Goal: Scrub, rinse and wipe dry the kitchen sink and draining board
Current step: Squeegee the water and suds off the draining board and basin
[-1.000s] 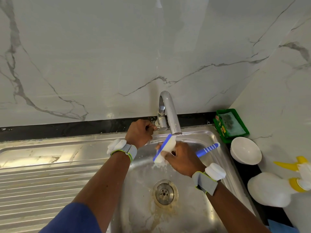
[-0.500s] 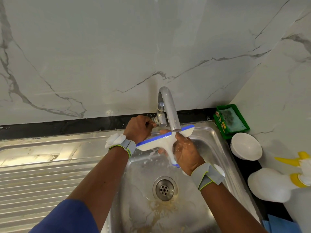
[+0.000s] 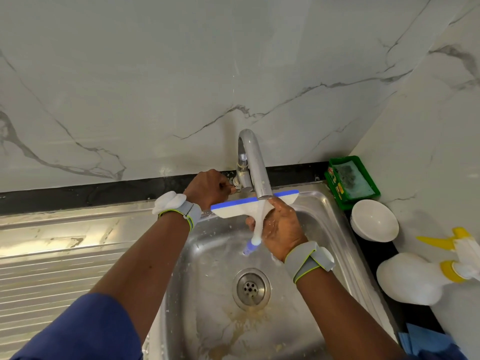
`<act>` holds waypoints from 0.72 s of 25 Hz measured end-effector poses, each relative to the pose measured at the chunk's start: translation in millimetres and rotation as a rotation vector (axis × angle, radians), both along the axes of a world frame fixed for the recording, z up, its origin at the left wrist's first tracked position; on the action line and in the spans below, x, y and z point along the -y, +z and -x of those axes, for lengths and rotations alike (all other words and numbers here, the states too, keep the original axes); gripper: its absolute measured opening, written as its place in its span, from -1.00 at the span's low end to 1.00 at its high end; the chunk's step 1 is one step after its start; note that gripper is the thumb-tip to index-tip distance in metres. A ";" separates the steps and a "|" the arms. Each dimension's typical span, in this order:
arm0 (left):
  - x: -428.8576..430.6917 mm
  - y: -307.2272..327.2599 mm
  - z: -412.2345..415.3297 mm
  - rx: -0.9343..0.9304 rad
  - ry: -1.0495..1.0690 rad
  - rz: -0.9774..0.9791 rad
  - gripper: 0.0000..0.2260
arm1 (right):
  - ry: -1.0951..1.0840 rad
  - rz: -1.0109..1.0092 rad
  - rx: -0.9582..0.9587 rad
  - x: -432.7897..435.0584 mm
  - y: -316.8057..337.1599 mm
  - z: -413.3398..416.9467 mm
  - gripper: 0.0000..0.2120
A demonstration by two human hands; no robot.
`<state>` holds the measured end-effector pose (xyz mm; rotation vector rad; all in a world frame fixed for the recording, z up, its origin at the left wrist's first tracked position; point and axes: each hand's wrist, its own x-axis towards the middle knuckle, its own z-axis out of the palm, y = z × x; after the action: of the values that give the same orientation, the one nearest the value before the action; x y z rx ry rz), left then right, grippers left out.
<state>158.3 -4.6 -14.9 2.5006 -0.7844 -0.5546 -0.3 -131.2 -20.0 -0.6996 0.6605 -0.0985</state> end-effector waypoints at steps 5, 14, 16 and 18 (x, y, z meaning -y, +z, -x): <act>-0.8 2.4 0.9 0.047 -0.017 -0.055 -0.81 | 0.144 0.350 -0.134 -8.8 -17.0 20.3 -0.65; 28.3 41.6 7.2 0.072 0.021 -0.103 -0.86 | 0.374 0.867 -0.250 -18.6 -36.9 69.2 -0.70; 41.4 46.5 14.7 0.182 -0.032 -0.102 -0.77 | 0.346 0.857 -0.244 -16.2 -36.9 74.1 -0.67; 50.9 46.5 19.9 0.258 -0.079 -0.085 -0.82 | 0.335 0.856 -0.253 -15.7 -37.4 77.5 -0.71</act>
<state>138.5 -55.5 31.6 2.6639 -0.9764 -0.2986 -77.7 -115.5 -57.4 -1.6588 0.7278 0.0253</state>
